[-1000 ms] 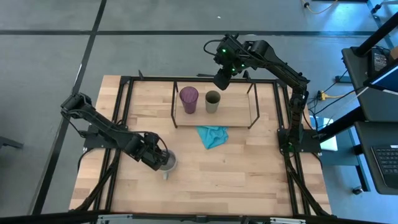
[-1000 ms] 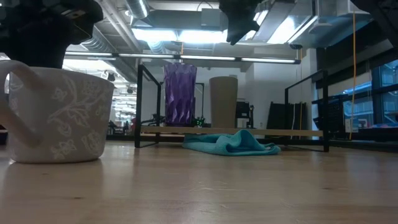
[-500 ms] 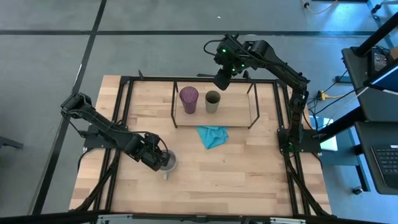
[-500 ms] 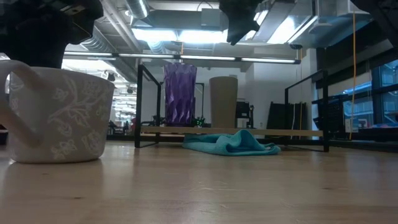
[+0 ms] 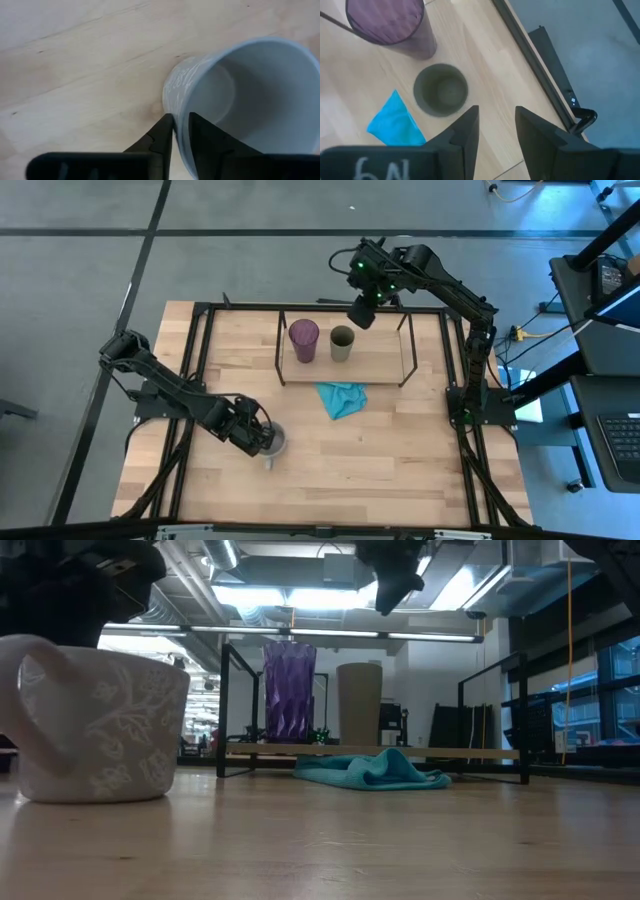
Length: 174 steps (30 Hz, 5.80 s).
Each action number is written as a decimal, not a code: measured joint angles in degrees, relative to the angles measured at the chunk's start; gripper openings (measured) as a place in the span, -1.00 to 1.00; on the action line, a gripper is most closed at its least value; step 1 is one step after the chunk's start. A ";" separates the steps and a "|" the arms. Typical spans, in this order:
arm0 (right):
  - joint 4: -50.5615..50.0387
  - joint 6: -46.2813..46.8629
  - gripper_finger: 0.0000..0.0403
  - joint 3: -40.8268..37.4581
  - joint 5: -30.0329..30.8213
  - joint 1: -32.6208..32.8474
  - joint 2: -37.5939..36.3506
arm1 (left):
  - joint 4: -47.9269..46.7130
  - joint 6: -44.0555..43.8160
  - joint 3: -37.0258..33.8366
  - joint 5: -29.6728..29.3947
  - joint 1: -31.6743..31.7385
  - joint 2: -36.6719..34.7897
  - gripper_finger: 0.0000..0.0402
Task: Stack small to large cups/mugs on shelf
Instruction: Put the gray patterned mug on the shelf
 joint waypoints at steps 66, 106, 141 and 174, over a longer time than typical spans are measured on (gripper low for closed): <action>-1.56 -4.18 -0.36 0.00 2.54 -3.35 -11.63 | 22.34 16.53 2.27 -2.63 11.74 6.03 -0.78; -1.63 -2.45 -0.36 0.00 -5.55 -1.74 -11.61 | 29.18 19.96 3.86 -4.07 10.80 8.76 -0.76; -1.61 -4.59 -0.36 0.00 -16.55 7.34 -11.61 | 9.39 21.19 5.65 -18.69 8.16 -9.47 -0.70; 31.01 69.22 -0.36 -29.57 -2.34 43.81 -2.00 | -31.59 28.49 5.59 -14.56 -2.67 -37.43 -0.70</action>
